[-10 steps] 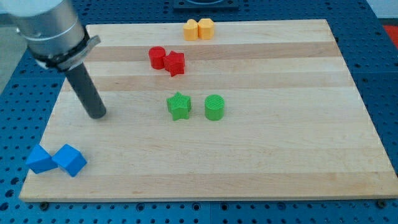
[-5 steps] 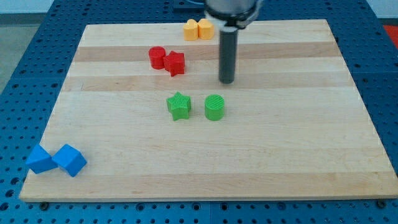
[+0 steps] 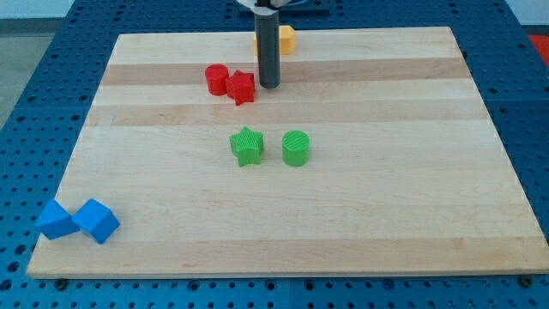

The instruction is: Move the red star towards center left side

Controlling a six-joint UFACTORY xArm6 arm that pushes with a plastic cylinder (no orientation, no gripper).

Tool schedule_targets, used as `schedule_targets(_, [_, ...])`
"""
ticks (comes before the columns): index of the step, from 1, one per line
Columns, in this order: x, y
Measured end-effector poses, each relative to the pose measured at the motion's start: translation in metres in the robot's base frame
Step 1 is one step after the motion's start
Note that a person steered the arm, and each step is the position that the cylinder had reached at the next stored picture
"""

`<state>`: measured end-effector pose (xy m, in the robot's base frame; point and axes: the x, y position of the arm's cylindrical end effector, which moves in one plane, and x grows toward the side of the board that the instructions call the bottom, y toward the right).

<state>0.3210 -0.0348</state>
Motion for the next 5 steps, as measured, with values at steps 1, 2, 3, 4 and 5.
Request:
schedule_targets(1, [0.011,-0.038])
schedule_targets(2, [0.033,-0.064])
schedule_targets(3, [0.031,-0.058])
schedule_targets(4, [0.031,-0.045])
schedule_targets(5, [0.031,-0.07])
